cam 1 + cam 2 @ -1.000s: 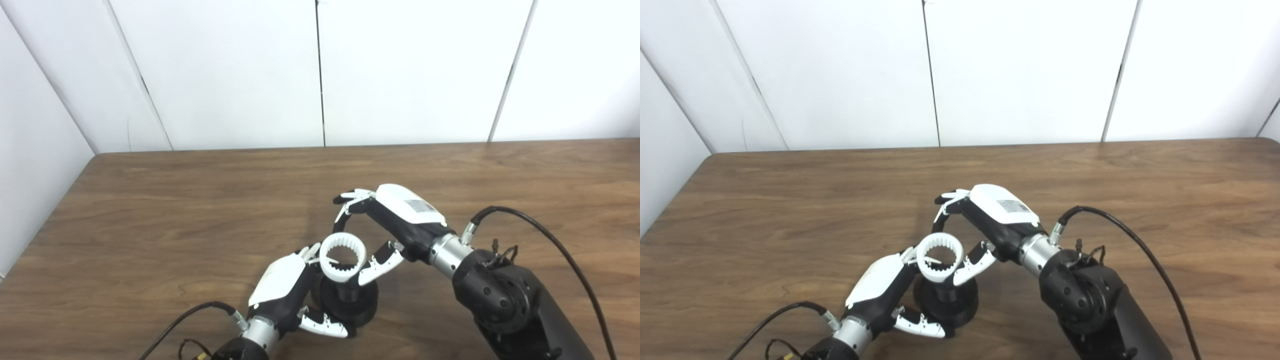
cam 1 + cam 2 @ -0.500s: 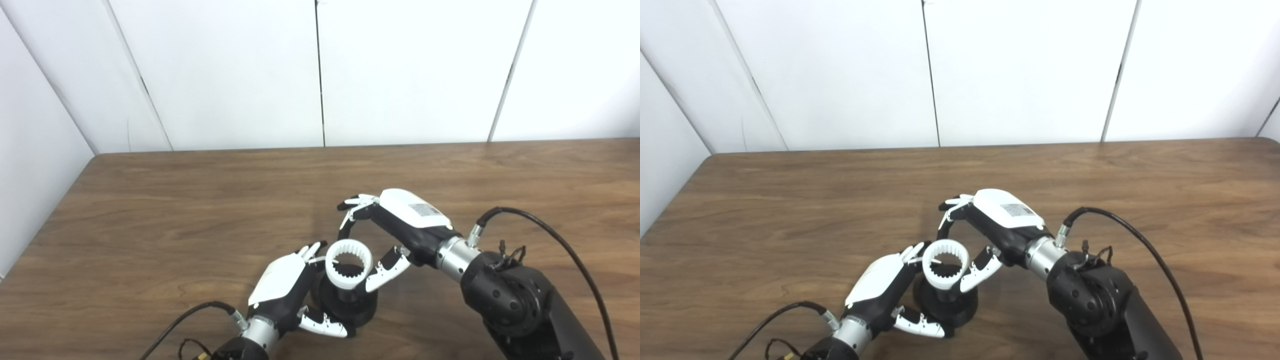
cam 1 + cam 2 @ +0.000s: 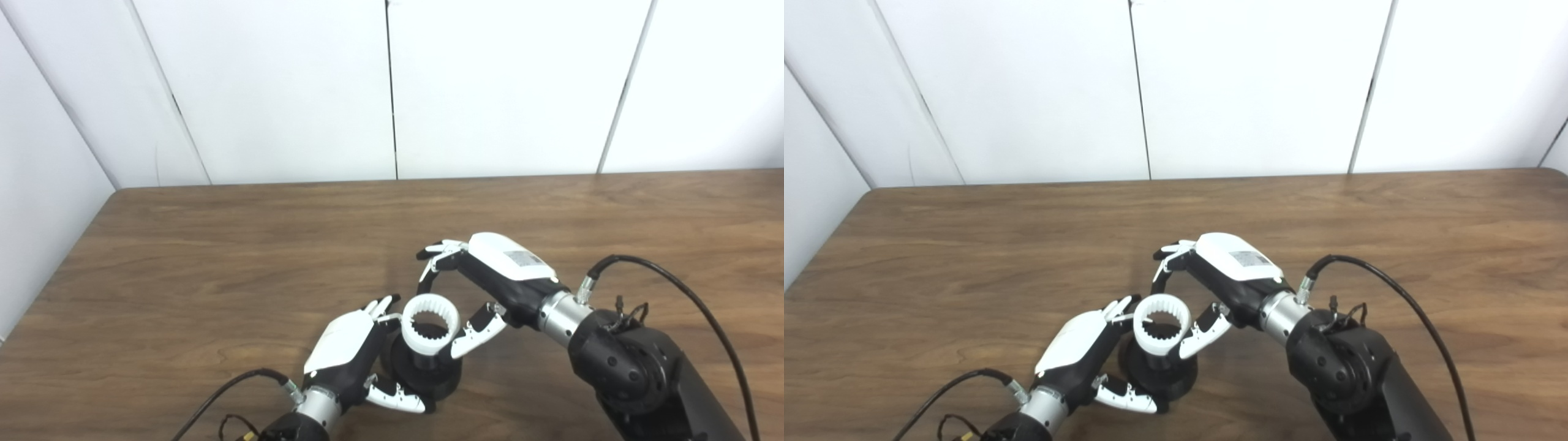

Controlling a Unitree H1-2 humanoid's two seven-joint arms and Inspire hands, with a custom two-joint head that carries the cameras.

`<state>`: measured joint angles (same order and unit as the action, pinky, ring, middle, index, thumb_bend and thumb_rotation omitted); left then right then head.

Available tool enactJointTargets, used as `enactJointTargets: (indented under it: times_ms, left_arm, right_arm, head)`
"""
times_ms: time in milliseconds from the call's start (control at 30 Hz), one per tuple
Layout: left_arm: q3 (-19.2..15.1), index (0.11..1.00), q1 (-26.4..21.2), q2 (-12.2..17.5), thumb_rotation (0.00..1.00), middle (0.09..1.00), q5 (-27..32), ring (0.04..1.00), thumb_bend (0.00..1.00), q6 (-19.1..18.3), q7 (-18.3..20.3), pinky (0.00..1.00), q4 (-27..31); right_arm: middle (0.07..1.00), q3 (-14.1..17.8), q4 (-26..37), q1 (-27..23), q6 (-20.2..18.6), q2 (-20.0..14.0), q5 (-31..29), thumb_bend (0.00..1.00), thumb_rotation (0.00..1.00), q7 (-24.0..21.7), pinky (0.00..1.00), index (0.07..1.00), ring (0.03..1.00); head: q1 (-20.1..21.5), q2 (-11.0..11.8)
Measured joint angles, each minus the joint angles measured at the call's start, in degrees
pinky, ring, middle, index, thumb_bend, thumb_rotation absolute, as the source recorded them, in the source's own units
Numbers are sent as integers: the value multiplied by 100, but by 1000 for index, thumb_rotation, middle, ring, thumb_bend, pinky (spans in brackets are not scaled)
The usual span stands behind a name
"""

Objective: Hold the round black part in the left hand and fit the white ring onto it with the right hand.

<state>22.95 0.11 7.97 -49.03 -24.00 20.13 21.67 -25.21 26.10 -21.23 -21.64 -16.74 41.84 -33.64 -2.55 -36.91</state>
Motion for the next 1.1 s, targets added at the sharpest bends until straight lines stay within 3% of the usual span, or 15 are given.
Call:
enactJointTargets:
  times_ms: [300,1100]
  left_arm:
    - [-10,712,3,5,197,1000,29,1000,883,10,11,972,1]
    - [-26,715,-3,-10,181,1000,47,1000,882,-1,10,991,0]
  right_arm:
    - [870,-29,-67,207,-6,-27,5,520,159,-48,830,494,925]
    - [875,-34,-52,187,-5,-33,41,520,159,-137,815,494,935]
  head:
    - [-9,9]
    - [0,-9]
